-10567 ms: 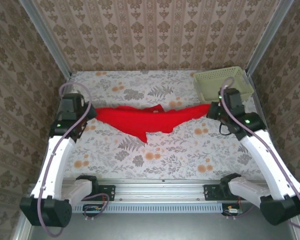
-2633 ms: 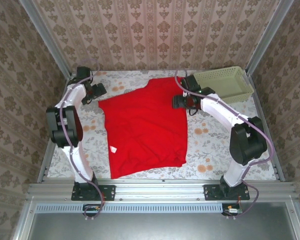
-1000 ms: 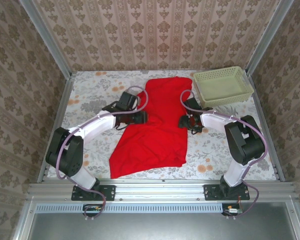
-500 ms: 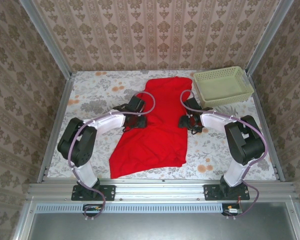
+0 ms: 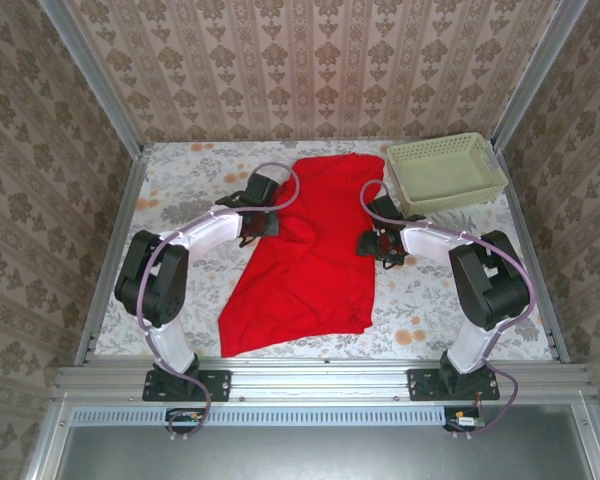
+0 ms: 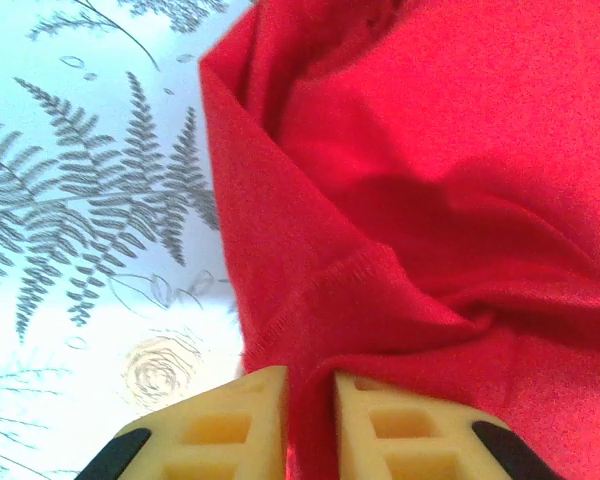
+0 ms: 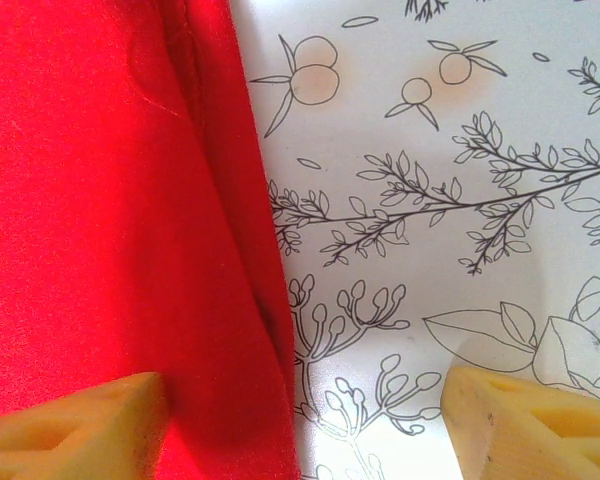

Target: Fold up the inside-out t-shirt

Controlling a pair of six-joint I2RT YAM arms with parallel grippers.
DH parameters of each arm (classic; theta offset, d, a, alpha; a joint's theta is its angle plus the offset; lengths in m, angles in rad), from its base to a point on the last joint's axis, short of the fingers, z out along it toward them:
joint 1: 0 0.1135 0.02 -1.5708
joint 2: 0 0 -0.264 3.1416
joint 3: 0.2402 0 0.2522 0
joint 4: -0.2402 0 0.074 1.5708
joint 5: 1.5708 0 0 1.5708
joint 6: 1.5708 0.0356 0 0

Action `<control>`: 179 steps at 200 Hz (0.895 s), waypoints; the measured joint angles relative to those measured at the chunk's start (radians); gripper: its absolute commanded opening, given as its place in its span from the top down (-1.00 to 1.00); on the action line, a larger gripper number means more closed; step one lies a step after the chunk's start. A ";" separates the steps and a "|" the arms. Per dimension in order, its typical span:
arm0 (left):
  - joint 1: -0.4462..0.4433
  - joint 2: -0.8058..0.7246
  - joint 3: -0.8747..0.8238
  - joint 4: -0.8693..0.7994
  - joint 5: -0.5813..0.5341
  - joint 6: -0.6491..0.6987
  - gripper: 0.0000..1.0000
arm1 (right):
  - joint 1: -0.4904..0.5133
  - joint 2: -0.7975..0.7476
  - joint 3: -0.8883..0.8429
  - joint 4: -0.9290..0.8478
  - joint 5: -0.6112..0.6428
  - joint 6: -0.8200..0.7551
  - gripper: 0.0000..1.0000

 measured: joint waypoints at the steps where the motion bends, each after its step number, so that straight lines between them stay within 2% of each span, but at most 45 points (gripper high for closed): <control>1: 0.001 0.001 0.002 -0.001 0.000 0.002 0.66 | 0.001 0.000 0.000 0.000 0.000 0.000 -0.49; 27: 0.008 0.016 0.018 0.001 0.020 0.020 0.76 | 0.006 0.001 0.000 0.000 0.001 -0.001 -0.49; 53: 0.013 0.018 0.018 0.002 0.060 0.034 0.51 | 0.008 0.003 0.002 0.000 0.002 -0.003 -0.49; 77: -0.003 0.018 0.017 0.003 0.075 0.043 0.46 | 0.008 0.003 0.002 -0.001 0.002 -0.003 -0.49; 106: -0.027 0.020 0.017 0.003 0.097 0.047 0.72 | 0.008 0.003 0.002 -0.001 0.002 -0.003 -0.49; 140: -0.010 0.031 0.017 -0.011 0.090 0.052 0.98 | 0.008 0.011 0.010 -0.009 0.003 -0.003 -0.47; 163: 0.051 0.024 0.018 -0.022 0.093 0.058 1.00 | 0.009 0.030 0.032 -0.034 0.011 -0.002 -0.44; 179: 0.145 -0.003 0.021 -0.031 0.107 0.061 1.00 | 0.010 0.039 0.043 -0.049 0.026 0.003 -0.35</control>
